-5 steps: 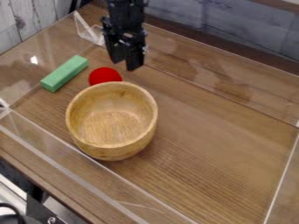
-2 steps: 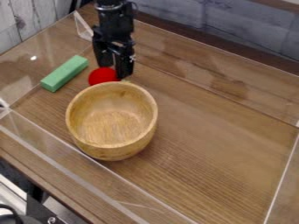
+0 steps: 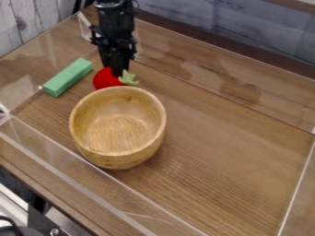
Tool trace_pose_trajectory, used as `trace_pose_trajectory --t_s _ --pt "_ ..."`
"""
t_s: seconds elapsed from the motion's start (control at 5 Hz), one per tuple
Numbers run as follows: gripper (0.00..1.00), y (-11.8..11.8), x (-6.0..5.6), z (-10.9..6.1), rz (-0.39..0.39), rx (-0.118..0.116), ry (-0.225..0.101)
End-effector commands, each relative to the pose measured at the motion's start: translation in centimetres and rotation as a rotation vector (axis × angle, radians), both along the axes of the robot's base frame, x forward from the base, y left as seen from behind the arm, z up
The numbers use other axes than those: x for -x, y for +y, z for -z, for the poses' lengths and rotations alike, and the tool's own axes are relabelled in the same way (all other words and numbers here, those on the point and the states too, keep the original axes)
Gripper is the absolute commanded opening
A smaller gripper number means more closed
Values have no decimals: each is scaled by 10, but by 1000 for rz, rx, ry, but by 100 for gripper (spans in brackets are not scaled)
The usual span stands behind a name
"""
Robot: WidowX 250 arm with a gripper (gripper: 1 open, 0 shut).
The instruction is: Move the red fruit to the right
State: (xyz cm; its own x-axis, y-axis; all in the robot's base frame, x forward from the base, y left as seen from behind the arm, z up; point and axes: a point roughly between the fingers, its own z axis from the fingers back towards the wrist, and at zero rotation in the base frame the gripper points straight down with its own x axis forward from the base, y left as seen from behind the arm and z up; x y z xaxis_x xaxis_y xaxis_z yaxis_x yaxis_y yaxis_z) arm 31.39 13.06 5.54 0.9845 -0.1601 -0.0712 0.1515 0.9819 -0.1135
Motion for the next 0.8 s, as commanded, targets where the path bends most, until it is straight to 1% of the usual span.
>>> trace_pose_trajectory --t_s 0.0,0.2,0.4,0.6 --pt "0 -5 -14 -56 -20 -36 -134" --pt "0 -35 -27 -63 30 -22 -163" --pt "0 -79 -27 -59 69 -6 -166" --pt "0 -124 -22 -53 114 8 -166"
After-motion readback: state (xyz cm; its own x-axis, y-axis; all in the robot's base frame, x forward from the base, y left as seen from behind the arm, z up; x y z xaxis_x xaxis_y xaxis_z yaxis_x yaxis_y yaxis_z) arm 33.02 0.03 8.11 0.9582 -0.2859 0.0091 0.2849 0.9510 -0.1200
